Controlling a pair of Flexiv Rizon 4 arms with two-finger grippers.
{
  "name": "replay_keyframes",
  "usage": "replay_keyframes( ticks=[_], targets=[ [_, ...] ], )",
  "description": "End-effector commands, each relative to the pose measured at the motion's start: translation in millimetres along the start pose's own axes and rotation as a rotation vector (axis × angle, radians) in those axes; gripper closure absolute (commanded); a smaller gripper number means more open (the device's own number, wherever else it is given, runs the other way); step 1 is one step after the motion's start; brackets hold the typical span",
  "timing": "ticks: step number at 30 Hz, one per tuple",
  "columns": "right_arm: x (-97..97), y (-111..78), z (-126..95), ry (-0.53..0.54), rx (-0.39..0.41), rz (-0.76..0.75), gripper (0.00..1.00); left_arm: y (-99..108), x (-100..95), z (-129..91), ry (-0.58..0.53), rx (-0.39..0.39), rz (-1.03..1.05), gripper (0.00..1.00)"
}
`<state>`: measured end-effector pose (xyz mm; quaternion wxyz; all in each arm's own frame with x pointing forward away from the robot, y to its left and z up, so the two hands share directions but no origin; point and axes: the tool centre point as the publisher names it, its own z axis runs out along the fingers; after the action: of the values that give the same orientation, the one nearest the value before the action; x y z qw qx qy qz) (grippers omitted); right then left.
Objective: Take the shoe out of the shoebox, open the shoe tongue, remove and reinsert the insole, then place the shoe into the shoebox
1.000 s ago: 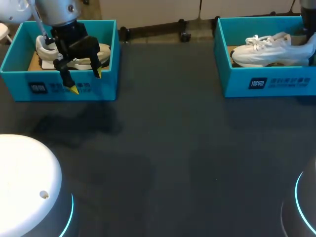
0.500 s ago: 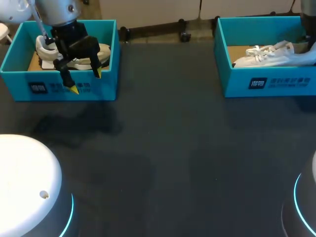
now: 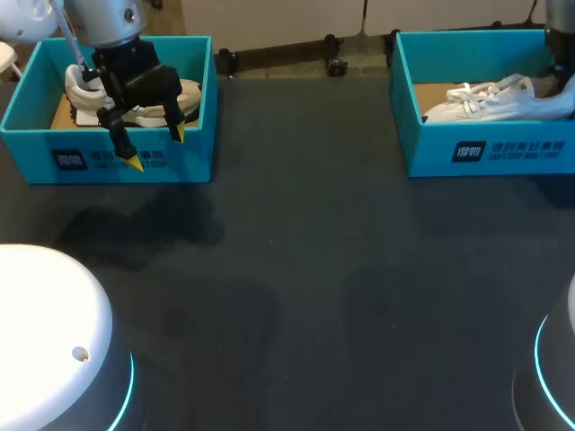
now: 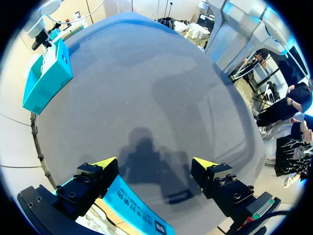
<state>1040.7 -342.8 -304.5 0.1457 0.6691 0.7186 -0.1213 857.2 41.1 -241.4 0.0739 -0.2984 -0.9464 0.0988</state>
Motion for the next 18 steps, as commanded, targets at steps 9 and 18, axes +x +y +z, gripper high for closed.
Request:
replay_keyframes(
  ticks=[9,18],
  targets=[
    [10.1,-2.2,17.8,0.031,0.009,-0.025,1.00,0.7,-0.5,0.1,0.002,0.000,0.001,0.00],
    [12.7,-1.5,34.9,0.051,0.035,-0.015,1.00,0.7,-0.5,0.1,0.002,0.000,0.001,0.00]
  ],
)
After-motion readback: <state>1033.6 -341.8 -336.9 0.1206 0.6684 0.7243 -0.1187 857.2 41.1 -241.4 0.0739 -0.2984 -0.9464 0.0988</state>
